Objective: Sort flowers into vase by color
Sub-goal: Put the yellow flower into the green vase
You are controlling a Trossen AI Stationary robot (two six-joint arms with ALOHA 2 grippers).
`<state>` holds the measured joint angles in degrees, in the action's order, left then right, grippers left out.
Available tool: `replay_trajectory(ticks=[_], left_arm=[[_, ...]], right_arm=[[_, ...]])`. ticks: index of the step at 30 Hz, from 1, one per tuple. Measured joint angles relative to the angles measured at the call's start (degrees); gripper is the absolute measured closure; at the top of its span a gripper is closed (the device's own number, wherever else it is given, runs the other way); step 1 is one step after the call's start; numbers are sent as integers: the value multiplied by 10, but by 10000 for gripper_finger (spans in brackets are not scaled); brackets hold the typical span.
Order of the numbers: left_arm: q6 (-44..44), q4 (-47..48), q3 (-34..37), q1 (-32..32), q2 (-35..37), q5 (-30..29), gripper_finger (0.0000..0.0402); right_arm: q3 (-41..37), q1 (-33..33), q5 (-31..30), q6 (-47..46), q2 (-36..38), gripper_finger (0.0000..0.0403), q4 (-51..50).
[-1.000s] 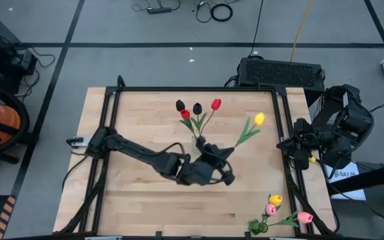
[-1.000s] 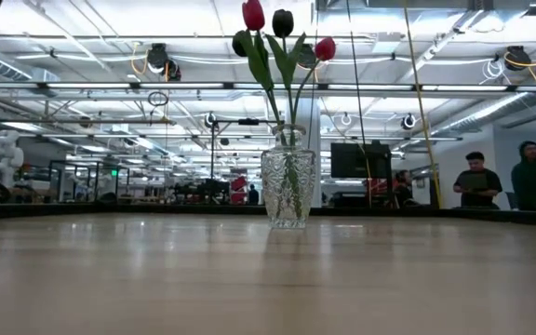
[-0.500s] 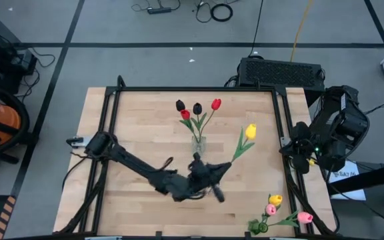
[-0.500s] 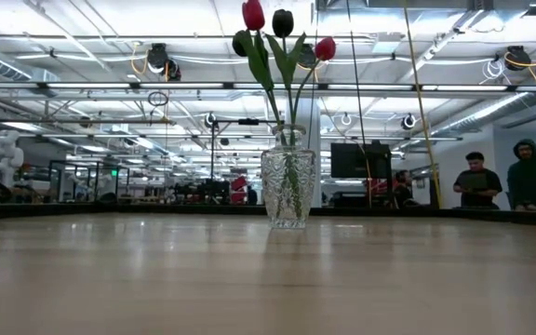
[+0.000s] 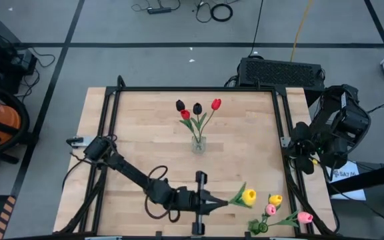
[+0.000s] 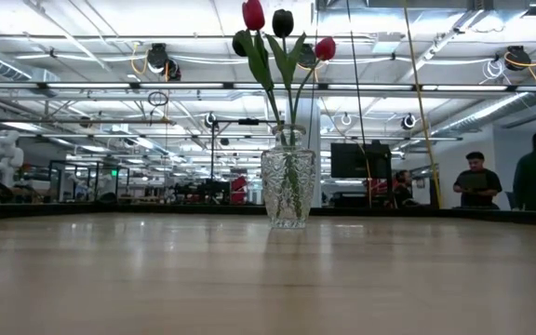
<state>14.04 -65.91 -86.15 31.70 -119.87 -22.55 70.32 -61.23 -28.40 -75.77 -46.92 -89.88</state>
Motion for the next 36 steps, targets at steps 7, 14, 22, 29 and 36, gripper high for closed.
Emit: replay_trajectory(ticks=[7,14,22,29,36], left_arm=[[50,-37,-1,-27,0,-27,402],[35,-106,-1,-76,1,-49,402],[-35,-102,-2,-105,1,-17,402],[-37,-101,-2,-105,1,5,402],[-37,-101,-2,-98,1,16,402]], right_arm=[[0,0,-52,0,0,403,41],[0,2,-283,147,-6,403,289],[0,42,-304,548,-68,380,669],[0,100,-267,595,-139,310,732],[0,141,-215,627,-179,245,802]])
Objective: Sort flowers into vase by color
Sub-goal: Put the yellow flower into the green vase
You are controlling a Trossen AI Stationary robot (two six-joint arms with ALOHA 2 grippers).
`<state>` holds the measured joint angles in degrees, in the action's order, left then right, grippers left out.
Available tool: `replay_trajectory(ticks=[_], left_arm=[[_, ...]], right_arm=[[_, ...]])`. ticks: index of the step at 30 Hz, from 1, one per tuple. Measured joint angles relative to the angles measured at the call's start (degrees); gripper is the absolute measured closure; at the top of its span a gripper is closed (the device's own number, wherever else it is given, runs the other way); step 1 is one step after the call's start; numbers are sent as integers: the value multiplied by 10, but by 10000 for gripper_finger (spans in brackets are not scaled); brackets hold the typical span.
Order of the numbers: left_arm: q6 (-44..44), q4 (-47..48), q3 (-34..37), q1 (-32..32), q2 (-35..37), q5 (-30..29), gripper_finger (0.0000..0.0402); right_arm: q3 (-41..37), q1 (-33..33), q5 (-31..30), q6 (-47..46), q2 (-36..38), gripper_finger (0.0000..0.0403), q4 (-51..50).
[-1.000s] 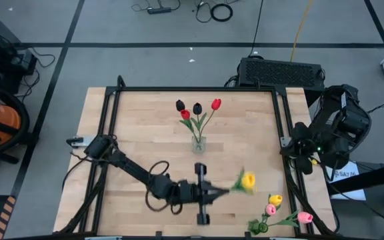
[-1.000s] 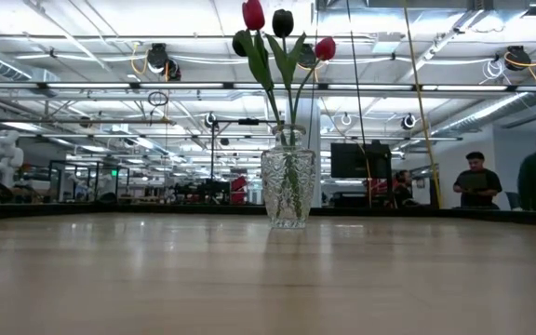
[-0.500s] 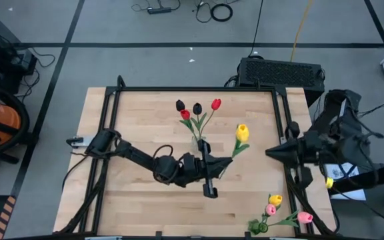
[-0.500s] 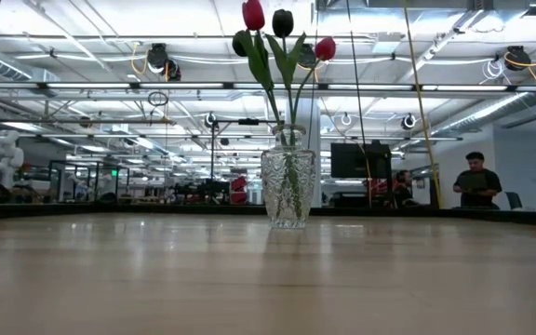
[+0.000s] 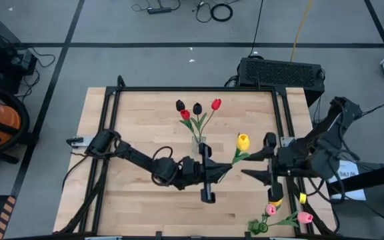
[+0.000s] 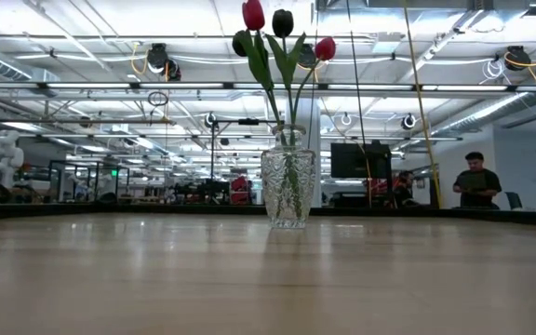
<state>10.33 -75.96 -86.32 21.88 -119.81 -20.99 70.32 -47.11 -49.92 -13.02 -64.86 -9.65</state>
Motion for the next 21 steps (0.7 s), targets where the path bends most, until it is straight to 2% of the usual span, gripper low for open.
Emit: replay_trajectory(ticks=[4,14,21], left_arm=[[0,2,0,3,0,0,402],[-10,31,0,8,0,0,402],[-11,37,0,8,0,0,402]], right_arm=[[0,18,21,7,-11,230,23],[0,43,26,2,-25,232,23],[1,45,41,2,-25,260,44]])
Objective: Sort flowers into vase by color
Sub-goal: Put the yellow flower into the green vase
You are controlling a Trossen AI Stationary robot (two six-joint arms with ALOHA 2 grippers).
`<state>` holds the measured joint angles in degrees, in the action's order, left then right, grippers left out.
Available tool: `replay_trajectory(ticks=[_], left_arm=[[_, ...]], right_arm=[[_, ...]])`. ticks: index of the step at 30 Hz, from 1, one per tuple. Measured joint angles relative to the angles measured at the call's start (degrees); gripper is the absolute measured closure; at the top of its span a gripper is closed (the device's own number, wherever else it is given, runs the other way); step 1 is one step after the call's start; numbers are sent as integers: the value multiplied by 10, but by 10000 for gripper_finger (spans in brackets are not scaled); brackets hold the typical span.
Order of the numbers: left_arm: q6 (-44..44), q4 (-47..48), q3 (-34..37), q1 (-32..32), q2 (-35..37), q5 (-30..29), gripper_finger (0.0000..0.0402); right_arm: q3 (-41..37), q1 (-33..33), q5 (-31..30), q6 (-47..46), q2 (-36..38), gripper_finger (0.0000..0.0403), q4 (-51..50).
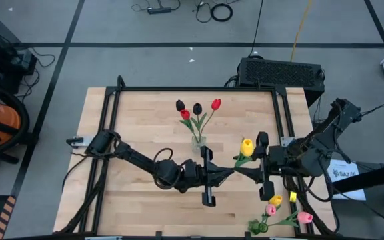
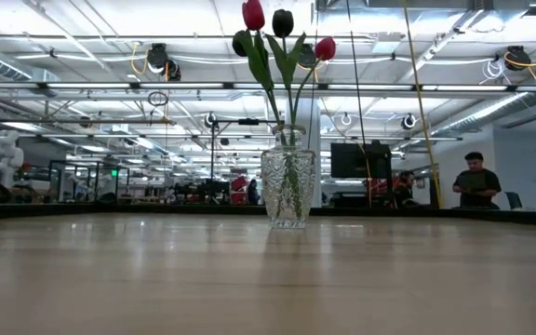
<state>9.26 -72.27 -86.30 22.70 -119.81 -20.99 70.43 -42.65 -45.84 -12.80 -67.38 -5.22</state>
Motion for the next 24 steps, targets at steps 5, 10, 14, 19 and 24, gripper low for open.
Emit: replay_trajectory(ticks=[5,10,14,19,24], left_arm=[[0,0,0,0,0,0,401],[0,0,0,0,0,0,399],[-1,0,0,0,0,-1,382],[-80,0,0,-1,0,-4,351],[-109,25,0,-2,0,0,299]], right_arm=[[0,4,12,0,0,302,4],[0,4,13,6,-1,376,4],[0,3,13,5,-1,391,4],[0,4,9,2,-1,394,3],[0,3,8,2,10,399,1]])
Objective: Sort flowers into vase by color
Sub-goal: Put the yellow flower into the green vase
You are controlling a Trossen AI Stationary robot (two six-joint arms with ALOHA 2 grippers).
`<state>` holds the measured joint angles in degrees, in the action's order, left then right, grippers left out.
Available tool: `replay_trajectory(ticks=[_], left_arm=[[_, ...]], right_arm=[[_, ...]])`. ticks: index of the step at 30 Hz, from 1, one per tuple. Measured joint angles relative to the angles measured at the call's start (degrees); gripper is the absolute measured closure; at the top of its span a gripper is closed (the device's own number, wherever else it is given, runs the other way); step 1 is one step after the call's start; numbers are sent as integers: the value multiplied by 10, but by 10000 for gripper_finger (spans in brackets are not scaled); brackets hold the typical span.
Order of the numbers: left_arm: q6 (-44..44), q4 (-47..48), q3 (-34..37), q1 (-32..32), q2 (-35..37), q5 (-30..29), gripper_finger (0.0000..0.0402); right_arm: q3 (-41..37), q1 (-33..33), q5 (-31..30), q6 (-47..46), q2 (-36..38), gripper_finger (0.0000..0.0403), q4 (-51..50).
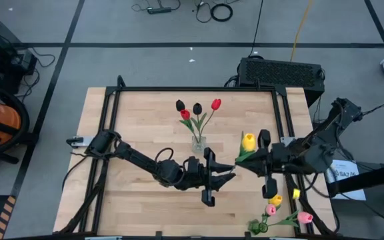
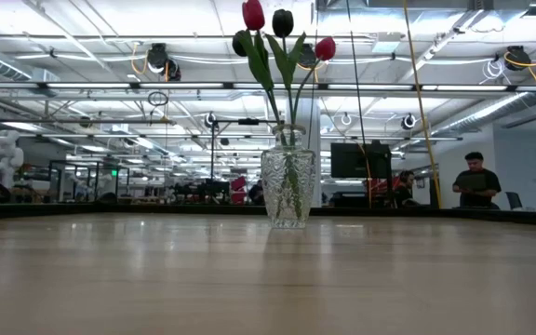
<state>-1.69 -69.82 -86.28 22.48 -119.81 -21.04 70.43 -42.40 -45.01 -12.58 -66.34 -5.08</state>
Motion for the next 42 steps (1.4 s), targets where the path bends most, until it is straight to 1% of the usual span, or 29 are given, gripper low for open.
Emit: replay_trajectory(ticks=[3,6,8,11,14,19,21,26,30,33,35,36,39,40,42], left_arm=[[1,-2,0,1,0,0,264],[7,-1,0,1,0,0,235],[6,-1,0,1,0,-1,224],[6,-1,0,3,0,-4,220],[6,2,0,6,0,-5,219],[30,10,0,10,0,-5,219],[37,24,0,13,0,-12,219],[36,71,0,22,1,-42,219],[35,155,0,34,5,-83,219],[35,257,-25,43,7,-108,219],[35,345,-58,49,7,-104,223],[34,395,-78,51,7,-92,227],[-10,558,-121,52,10,-66,250],[-35,597,-127,51,10,-61,262],[-76,640,-128,50,9,-50,291]], right_arm=[[0,-11,-7,0,22,399,0],[0,-34,-37,0,54,400,-2],[0,-55,-59,0,78,401,-15],[0,-92,-94,-3,108,402,-24],[2,-133,-112,-4,128,402,-26],[38,-205,-149,-4,132,402,-51],[66,-236,-178,-4,127,402,-78],[145,-315,-276,-4,103,403,-158],[179,-357,-319,-3,89,403,-188],[185,-376,-349,-2,87,403,-198],[185,-387,-374,-2,87,403,-205],[185,-391,-386,-2,87,403,-206],[185,-401,-416,-2,87,403,-206],[185,-403,-422,-2,86,403,-206],[185,-403,-435,-2,84,402,-205]])
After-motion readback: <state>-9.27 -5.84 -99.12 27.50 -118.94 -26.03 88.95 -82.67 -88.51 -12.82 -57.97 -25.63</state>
